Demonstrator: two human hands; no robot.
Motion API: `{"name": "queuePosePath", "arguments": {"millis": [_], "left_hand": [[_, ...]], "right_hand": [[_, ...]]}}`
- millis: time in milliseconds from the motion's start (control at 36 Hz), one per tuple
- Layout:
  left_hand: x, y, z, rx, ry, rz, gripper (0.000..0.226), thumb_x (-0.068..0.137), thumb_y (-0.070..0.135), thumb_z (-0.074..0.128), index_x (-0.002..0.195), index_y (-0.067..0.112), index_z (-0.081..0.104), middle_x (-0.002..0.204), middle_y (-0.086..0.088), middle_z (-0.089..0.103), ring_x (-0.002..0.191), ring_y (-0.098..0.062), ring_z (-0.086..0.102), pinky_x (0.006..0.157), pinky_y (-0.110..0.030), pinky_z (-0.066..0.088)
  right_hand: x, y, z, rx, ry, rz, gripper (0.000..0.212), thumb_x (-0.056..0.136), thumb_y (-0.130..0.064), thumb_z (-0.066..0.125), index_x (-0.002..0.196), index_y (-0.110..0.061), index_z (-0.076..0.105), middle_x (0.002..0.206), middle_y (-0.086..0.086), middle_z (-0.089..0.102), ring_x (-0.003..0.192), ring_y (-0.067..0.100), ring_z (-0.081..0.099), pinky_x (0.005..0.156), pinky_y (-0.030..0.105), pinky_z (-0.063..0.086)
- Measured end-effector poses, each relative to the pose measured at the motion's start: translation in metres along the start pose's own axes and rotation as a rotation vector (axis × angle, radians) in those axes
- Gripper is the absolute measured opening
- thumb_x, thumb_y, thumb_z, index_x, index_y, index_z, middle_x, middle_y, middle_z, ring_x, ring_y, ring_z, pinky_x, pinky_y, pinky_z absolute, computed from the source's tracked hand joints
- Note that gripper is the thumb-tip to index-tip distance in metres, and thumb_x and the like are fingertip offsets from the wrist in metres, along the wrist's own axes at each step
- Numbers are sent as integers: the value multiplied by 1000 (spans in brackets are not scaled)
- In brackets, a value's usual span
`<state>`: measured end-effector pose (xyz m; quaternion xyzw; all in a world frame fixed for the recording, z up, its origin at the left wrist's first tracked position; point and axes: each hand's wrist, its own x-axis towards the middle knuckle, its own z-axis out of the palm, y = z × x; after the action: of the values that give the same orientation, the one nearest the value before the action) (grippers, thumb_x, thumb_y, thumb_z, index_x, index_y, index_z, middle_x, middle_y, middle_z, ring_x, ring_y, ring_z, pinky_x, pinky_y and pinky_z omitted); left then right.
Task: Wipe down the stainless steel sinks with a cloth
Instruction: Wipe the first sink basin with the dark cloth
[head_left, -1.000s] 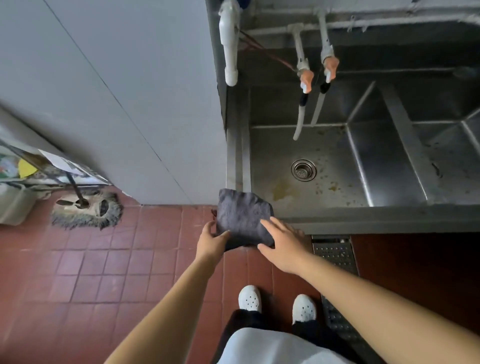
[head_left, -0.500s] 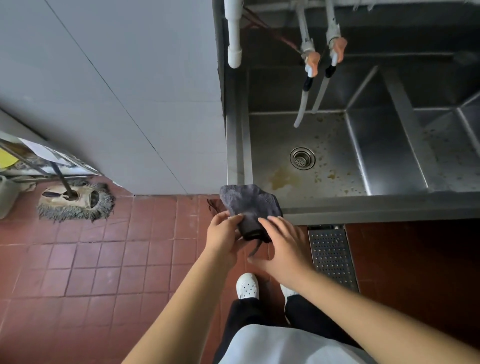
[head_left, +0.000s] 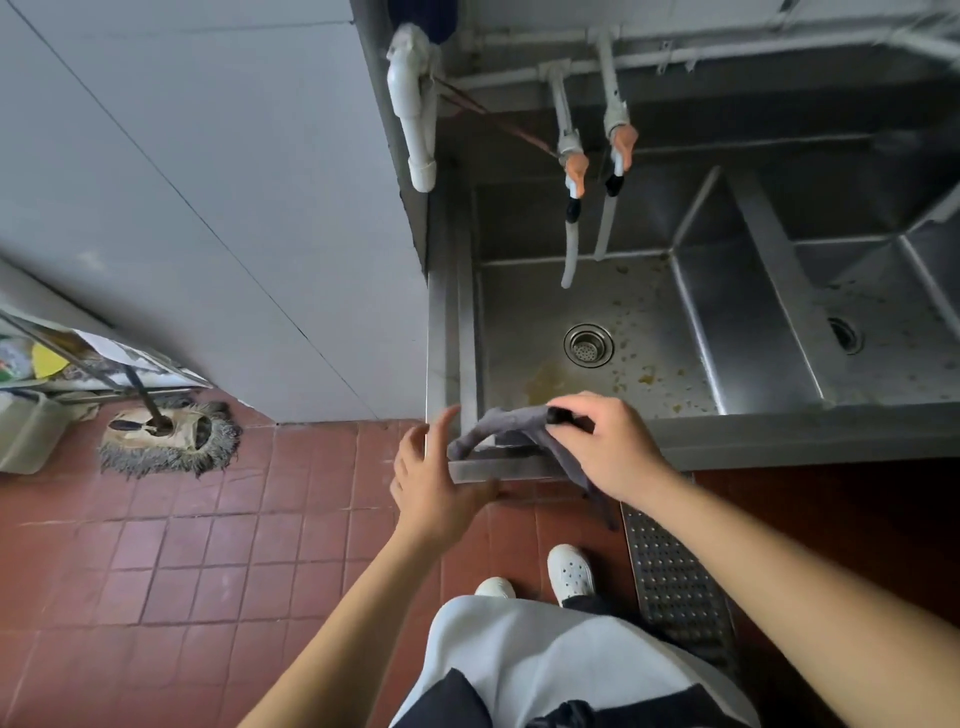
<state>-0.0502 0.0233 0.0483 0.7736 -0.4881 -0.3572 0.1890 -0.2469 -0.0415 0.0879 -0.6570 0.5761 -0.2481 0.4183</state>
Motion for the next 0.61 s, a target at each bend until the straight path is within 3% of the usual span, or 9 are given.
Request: {"name": "queuePosePath", "arguments": {"millis": [28, 83, 139, 222, 333, 500, 611], "left_hand": [[2, 1, 3, 110, 25, 23, 80, 78, 42, 80, 144, 48, 35, 156, -2, 24, 143, -25, 24, 115, -51, 27], [9, 6, 6, 148, 48, 81, 58, 84, 44, 75, 137, 43, 50, 158, 0, 27, 146, -28, 20, 118, -50, 20], [20, 10, 6, 132, 51, 137, 33, 90, 38, 70, 122, 33, 66, 146, 2, 48, 138, -26, 38, 114, -47, 28], [35, 21, -8, -71, -8, 127, 14, 94, 27, 67, 108, 27, 70, 110, 2, 71, 101, -24, 66, 95, -41, 52], [53, 38, -32, -50, -76, 255, 12, 95, 16, 64, 102, 26, 65, 102, 4, 68, 95, -17, 63, 88, -31, 52], [62, 69, -56, 62, 97, 500, 17, 98, 17, 60, 114, 21, 64, 104, 7, 64, 93, -12, 58, 72, -6, 36], [59, 66, -52, 138, 210, 612, 16, 97, 17, 62, 113, 21, 65, 100, 8, 63, 86, -14, 58, 71, -15, 43]], "right_hand": [[2, -1, -8, 32, -29, 8, 18, 88, -7, 69, 99, -18, 78, 90, -9, 74, 88, 12, 68, 82, 29, 53], [6, -3, -24, 93, -99, -1, 24, 88, -5, 68, 96, -25, 78, 90, -17, 75, 87, 2, 67, 81, 19, 52], [10, -5, -39, 122, -158, -6, 30, 88, -1, 67, 94, -28, 77, 92, -15, 75, 89, -2, 66, 82, 16, 51], [20, 1, -62, 87, -158, 13, 22, 89, -3, 67, 97, -20, 78, 95, -3, 77, 91, 8, 69, 86, 27, 53], [31, 15, -84, 45, -123, 60, 12, 90, -1, 65, 98, -1, 73, 98, 21, 73, 102, 41, 65, 95, 54, 52], [44, 17, -87, -43, 69, -74, 27, 88, -1, 63, 91, -27, 70, 92, -6, 70, 92, 19, 64, 82, 35, 52], [36, 32, -73, -88, 135, -131, 24, 88, -5, 64, 94, -28, 68, 89, -6, 69, 86, 20, 64, 80, 39, 52]]}}
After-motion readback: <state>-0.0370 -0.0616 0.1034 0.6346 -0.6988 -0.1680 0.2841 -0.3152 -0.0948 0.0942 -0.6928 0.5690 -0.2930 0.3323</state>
